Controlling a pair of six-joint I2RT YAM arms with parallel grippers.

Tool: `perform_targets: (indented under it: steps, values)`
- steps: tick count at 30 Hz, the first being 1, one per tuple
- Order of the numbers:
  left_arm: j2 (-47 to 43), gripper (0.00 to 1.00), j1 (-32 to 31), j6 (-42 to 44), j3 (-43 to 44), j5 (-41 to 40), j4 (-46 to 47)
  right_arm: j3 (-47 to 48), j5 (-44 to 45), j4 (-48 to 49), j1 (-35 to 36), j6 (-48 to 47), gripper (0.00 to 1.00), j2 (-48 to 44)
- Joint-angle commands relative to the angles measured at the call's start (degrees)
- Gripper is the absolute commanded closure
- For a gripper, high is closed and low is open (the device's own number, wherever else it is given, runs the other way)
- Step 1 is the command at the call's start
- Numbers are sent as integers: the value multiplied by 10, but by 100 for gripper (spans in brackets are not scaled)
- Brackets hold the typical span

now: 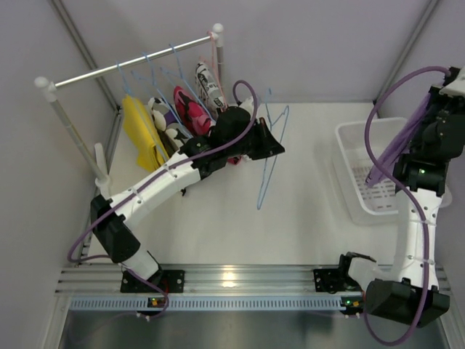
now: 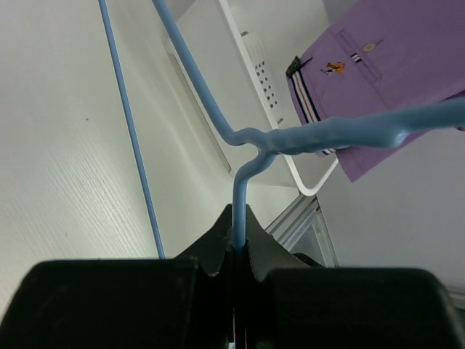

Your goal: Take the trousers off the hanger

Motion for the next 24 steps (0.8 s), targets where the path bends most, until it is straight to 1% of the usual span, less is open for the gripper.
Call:
perform_targets:
  steps: [1, 2, 3, 5, 8, 10, 12, 13, 14, 15, 16, 17, 19, 20, 23, 24]
  values:
    - [-27, 100, -2, 33, 28, -4, -3, -58, -32, 69, -10, -22, 100, -15]
    - [-28, 100, -2, 40, 31, -4, -3, -77, -34, 72, -10, -23, 100, -13]
    - [-30, 100, -2, 52, 39, -3, -3, -116, -34, 85, -10, -25, 100, -12]
    - [-34, 100, -2, 67, 45, 2, 2, -152, -44, 95, -10, -24, 100, -1]
    - [-50, 100, -2, 106, 48, 34, 20, -208, -60, 81, -10, -4, 100, 22]
    - [-59, 100, -2, 119, 45, 41, 29, -220, -84, 52, -10, 19, 100, 32]
    - [-70, 100, -2, 146, 49, 40, 31, -233, -114, 28, -10, 45, 82, 44]
    - [-73, 100, -2, 154, 53, 39, 29, -234, -128, -2, -10, 50, 71, 46]
    - [-80, 100, -2, 170, 54, 37, 25, -234, -137, -19, -10, 58, 56, 50]
    - [-86, 100, -2, 180, 55, 40, 22, -230, -156, -39, -10, 63, 30, 52]
    - [-90, 100, -1, 189, 52, 59, 19, -225, -159, -63, -10, 68, 19, 54]
    - [-101, 100, 0, 212, 48, 76, 19, -217, -158, -105, -10, 79, 1, 55]
    - [-116, 100, 2, 232, 38, 125, 21, -217, -156, -131, -10, 86, 1, 48]
    - [-132, 100, 2, 246, 29, 137, 22, -216, -155, -150, -10, 90, 1, 36]
    - [-169, 100, 8, 255, 7, 144, 18, -209, -159, -178, -10, 105, 1, -3]
    - [-179, 100, 20, 254, -1, 141, 12, -205, -160, -196, -10, 112, 1, -12]
